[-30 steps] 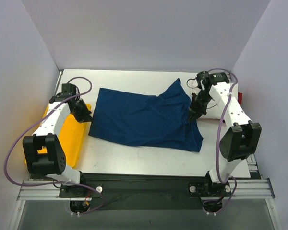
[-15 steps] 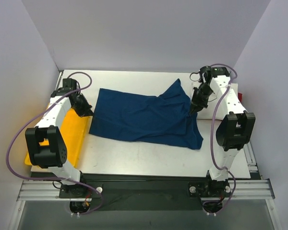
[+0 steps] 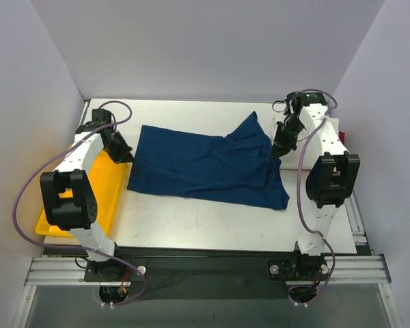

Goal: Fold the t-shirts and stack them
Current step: Fold the flattened tshirt in 1/3 of the way

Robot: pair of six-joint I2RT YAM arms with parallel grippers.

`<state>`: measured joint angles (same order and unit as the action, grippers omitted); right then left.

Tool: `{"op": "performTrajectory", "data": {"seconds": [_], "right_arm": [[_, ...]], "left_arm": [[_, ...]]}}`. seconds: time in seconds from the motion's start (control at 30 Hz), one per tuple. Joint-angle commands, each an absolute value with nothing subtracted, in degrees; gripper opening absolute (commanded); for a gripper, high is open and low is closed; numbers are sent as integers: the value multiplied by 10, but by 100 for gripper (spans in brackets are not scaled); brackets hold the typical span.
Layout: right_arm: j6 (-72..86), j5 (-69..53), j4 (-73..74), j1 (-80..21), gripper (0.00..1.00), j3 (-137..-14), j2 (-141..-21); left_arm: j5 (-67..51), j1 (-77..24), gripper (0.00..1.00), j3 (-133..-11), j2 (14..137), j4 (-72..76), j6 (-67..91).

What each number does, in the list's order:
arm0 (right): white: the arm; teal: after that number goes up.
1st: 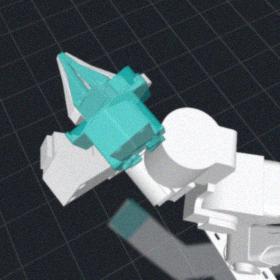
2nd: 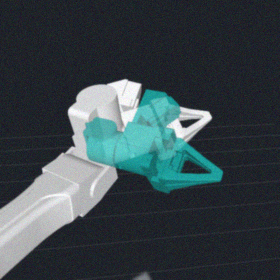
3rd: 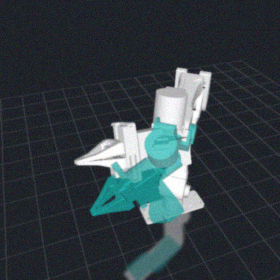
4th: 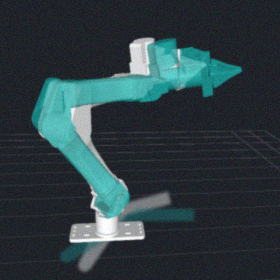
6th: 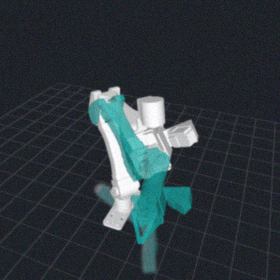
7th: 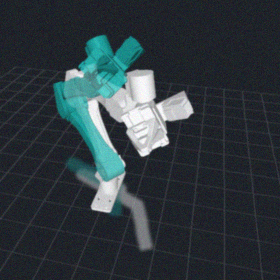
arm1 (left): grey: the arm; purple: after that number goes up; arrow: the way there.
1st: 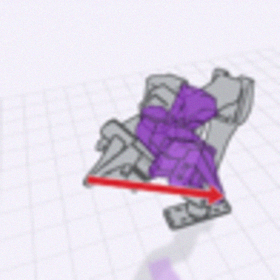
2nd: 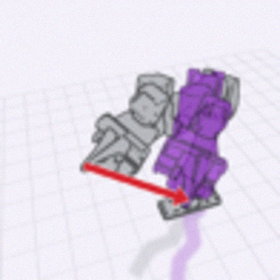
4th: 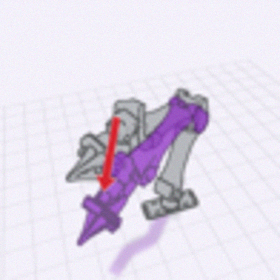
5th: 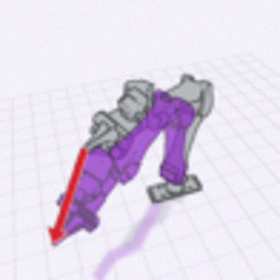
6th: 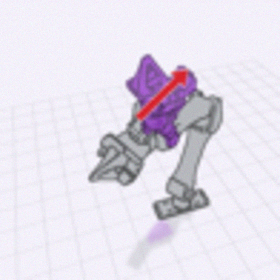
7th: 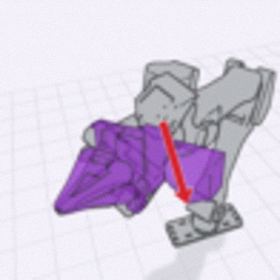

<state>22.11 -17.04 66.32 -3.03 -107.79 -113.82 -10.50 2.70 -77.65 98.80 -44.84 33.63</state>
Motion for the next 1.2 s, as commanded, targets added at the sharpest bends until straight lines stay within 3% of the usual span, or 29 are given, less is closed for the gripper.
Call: {"op": "performTrajectory", "data": {"seconds": [0.0, 0.33, 0.4, 0.43, 0.47, 0.5, 0.53, 0.6, 0.63, 0.87, 1.0, 1.17], "right_arm": [[206, -172, 690, -30, 0, -1109, -1153], [199, -176, 685, -30, 0, -1150, -1208], [194, -180, 685, -30, 0, -1163, -1218], [192, -183, 685, -30, 7, -1170, -1228], [191, -192, 685, -30, 17, -1185, -1230], [190, -196, 683, -29, 29, -1193, -1233], [187, -199, 683, -30, 47, -1200, -1236], [185, -206, 679, -30, 60, -1208, -1230], [184, -205, 678, -30, 62, -1204, -1218], [171, -195, 632, -25, 64, -1041, -1102], [176, -201, 590, -10, 62, -873, -1027], [174, -200, 548, 16, 60, -767, -984]], "left_arm": [[-101, 25, 0, -828, 1005, -419, 325], [-98, 25, 0, -893, 1064, -453, 305], [-95, 25, 14, -900, 1066, -454, 304], [-93, 25, 25, -907, 1067, -453, 302], [-94, 25, 41, -912, 1069, -452, 302], [-98, 24, 46, -918, 1070, -450, 301], [-100, 21, 49, -923, 1072, -447, 300], [-105, 16, 54, -941, 1077, -447, 294], [-106, 8, 55, -947, 1081, -446, 294], [-124, -68, 58, -937, 1087, -426, 300], [-145, -102, 58, -865, 1083, -390, 330], [-163, -119, 58, -796, 1070, -352, 359]]}}
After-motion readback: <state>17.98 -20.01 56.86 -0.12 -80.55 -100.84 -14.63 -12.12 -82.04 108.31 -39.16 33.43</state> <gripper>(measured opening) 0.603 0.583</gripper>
